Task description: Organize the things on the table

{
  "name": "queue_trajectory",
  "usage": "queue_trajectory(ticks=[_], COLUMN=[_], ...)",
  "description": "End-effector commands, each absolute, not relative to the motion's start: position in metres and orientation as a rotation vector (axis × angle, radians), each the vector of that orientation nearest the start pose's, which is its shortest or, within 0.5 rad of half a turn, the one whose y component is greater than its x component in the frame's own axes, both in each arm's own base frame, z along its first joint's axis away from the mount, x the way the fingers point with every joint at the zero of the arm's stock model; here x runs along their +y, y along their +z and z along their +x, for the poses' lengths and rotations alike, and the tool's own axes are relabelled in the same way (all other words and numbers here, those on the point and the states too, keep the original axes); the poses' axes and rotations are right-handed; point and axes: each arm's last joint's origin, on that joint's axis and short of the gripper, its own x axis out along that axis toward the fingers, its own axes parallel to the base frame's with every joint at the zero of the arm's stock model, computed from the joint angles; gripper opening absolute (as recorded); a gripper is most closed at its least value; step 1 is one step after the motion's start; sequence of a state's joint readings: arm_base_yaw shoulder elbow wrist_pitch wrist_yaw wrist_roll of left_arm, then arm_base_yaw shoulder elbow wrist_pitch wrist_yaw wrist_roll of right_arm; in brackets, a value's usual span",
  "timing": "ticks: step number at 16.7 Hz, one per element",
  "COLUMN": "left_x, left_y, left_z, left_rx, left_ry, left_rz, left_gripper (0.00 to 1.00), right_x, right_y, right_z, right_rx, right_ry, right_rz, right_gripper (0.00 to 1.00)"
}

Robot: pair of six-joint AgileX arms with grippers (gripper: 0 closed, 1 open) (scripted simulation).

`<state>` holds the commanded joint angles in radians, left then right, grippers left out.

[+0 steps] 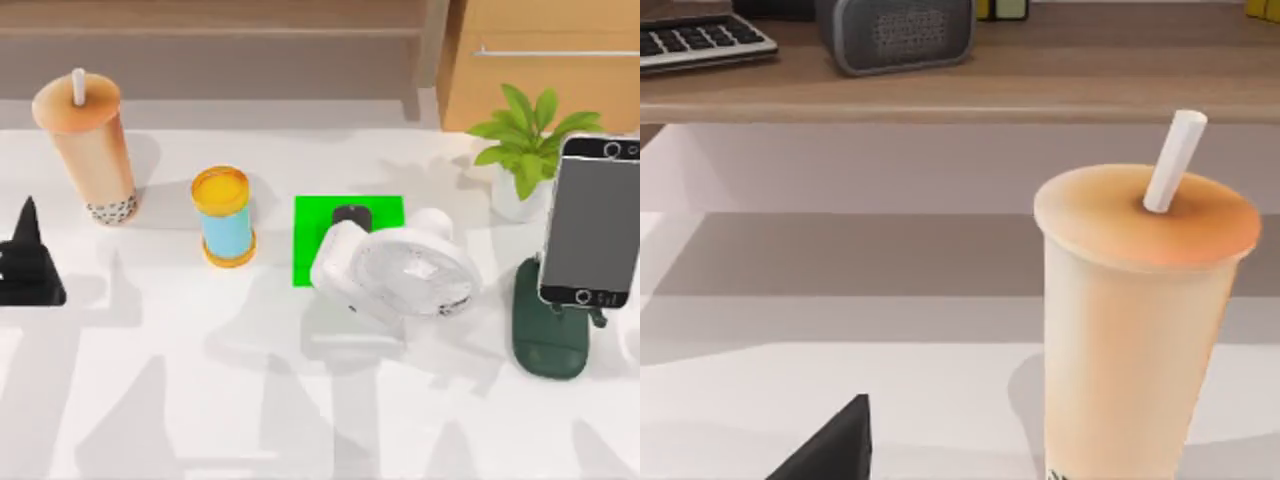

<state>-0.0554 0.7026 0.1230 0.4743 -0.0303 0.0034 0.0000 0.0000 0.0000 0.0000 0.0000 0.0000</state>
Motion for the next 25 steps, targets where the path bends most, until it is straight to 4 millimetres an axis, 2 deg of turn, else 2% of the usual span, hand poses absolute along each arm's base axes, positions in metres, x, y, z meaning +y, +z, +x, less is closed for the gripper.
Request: queue_trajectory(ticks=[4,8,14,17,25], left_x=[-0.018,-0.030,-0.043,-0.044,-0.044], left_y=[0.160,0.134,0.098,0.093,0.092], left_z=[0.200,0.240,0.286,0.299,0.303], left_rx=[0.183,0.219,0.154,0.105,0.099], left_ry=[-0.040,-0.051,-0.042,-0.029,-0.027], left_rz=[0.006,0.011,0.001,-0.009,-0.010], left_gripper=[1.00,1.00,1.00,1.00,1.00], right_x=[-0.001,-0.001,-0.001,-0.001,-0.001], right_y=[0.160,0.160,0.160,0.160,0.160], right_z=[0.106,0.106,0.106,0.106,0.106], right_rx=[0.000,0.000,0.000,0.000,0.000], right_ry=[0.000,0.000,0.000,0.000,0.000], right_rz=[0.000,0.000,0.000,0.000,0.000], right_gripper=[1.00,1.00,1.00,1.00,1.00])
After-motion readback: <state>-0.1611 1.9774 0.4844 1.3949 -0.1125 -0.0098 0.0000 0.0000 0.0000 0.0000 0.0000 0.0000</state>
